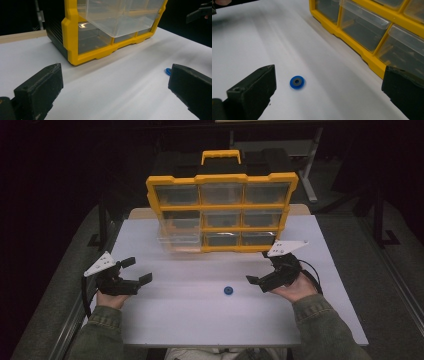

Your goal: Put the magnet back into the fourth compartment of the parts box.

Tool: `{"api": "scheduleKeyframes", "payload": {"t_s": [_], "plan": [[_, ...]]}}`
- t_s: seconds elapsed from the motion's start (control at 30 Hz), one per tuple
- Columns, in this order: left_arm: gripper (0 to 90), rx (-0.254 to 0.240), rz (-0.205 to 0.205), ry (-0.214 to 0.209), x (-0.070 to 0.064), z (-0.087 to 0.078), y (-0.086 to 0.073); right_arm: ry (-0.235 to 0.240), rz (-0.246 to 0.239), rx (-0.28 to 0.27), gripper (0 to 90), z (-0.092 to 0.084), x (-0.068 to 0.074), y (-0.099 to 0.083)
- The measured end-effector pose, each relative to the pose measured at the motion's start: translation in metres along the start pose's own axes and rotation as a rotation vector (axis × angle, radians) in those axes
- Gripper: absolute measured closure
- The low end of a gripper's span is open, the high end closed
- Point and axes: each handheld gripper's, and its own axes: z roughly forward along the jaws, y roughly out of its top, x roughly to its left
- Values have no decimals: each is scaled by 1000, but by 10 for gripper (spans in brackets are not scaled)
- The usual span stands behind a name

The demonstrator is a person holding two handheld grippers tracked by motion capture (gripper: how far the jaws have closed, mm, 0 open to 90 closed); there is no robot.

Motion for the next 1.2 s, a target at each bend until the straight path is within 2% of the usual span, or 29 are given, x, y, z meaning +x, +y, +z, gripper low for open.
{"api": "scheduleKeyframes", "payload": {"t_s": [1.2], "plan": [[0, 11, -3, -1, 0, 2, -1, 69, -25, 104, 0, 40, 9, 3]]}}
